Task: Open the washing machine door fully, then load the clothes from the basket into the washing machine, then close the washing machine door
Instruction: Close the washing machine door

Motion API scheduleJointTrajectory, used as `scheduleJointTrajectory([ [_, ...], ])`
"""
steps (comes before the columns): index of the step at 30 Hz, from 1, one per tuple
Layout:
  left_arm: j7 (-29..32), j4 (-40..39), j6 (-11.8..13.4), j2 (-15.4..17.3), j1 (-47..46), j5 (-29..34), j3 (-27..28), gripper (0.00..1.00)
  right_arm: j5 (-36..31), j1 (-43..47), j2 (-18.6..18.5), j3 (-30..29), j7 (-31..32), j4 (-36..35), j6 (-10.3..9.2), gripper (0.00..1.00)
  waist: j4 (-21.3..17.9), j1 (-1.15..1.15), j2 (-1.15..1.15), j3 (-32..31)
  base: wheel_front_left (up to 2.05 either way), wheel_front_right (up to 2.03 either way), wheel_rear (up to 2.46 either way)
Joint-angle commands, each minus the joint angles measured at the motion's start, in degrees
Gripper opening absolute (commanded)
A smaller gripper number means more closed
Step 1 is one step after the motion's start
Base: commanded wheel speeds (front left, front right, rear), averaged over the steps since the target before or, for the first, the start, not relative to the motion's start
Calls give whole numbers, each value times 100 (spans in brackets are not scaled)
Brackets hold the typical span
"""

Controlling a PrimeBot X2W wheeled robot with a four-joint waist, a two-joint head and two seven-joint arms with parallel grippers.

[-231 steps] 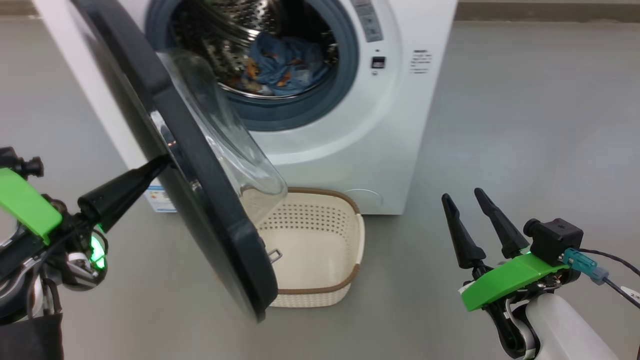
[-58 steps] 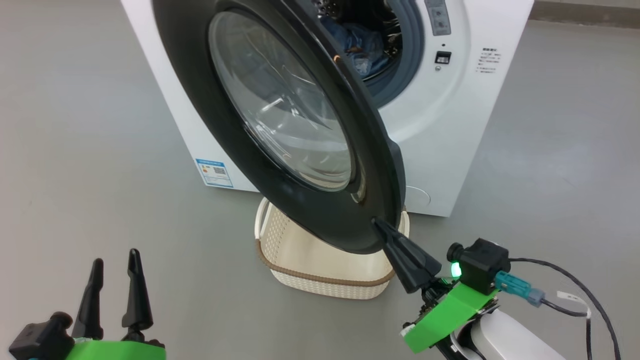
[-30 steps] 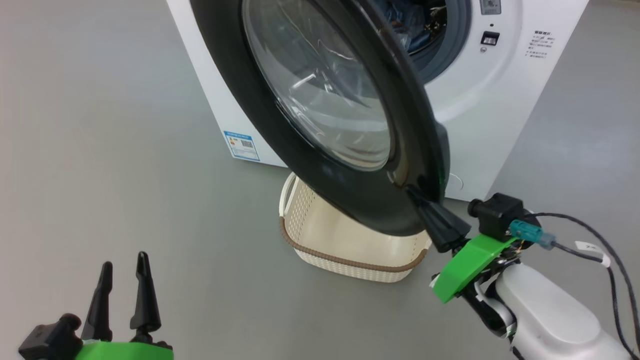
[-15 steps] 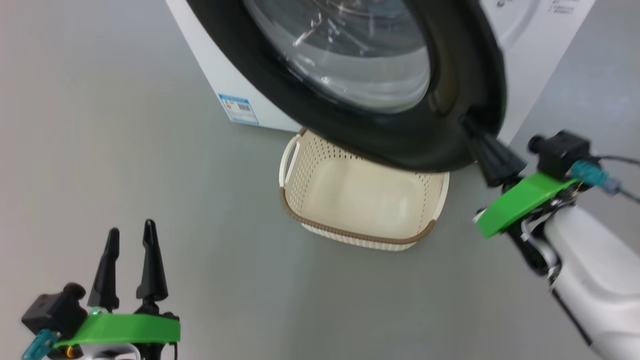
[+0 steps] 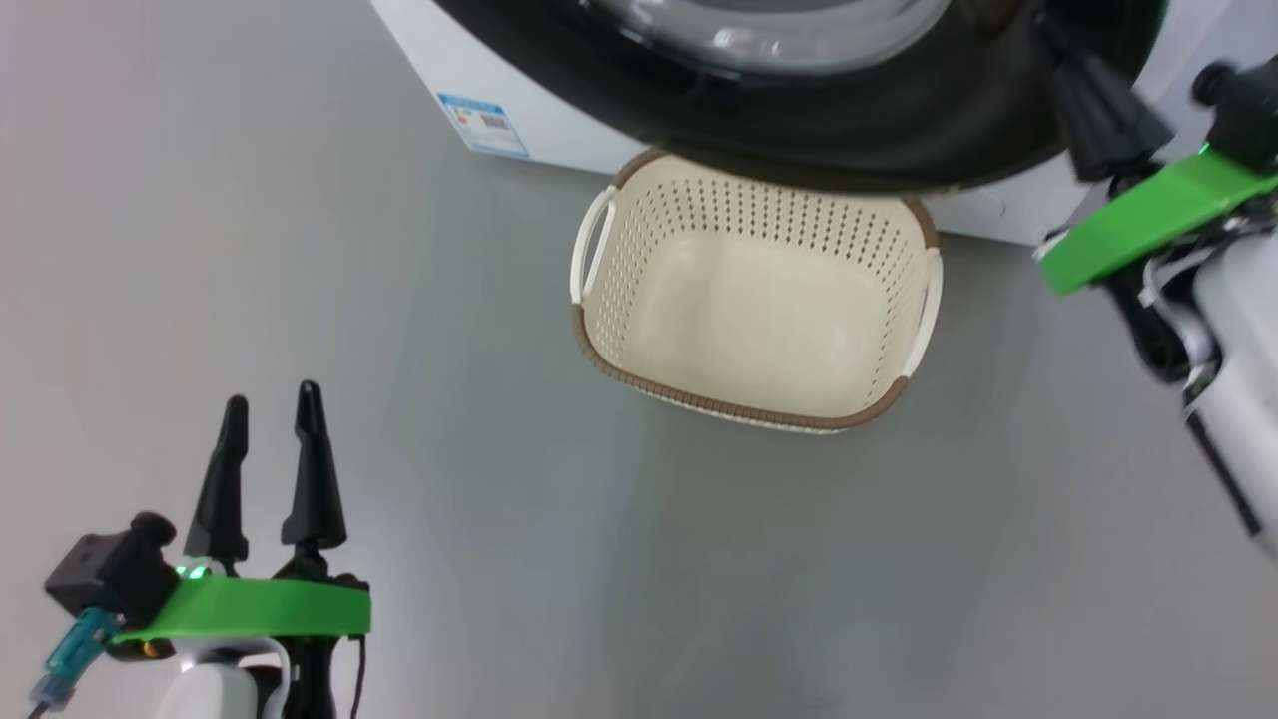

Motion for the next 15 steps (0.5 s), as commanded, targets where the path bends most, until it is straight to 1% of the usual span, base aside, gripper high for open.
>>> scheduleJointTrajectory([
  [1, -37, -153, -19, 149, -129, -50, 153, 100, 77, -172, -61, 23, -46, -50, -2, 0, 90, 0, 0, 173, 0, 0, 0],
  [9, -37, -152, -20, 147, -250, -132, 105, 100, 102, -822, -281, 7, -46, 269, -2, 0, 245, 0, 0, 507, 0, 0, 0],
  [15, -37, -121, -20, 119, -283, -161, 101, 100, 78, -1136, -408, -55, -46, 364, -2, 0, 332, 0, 0, 594, 0, 0, 0],
])
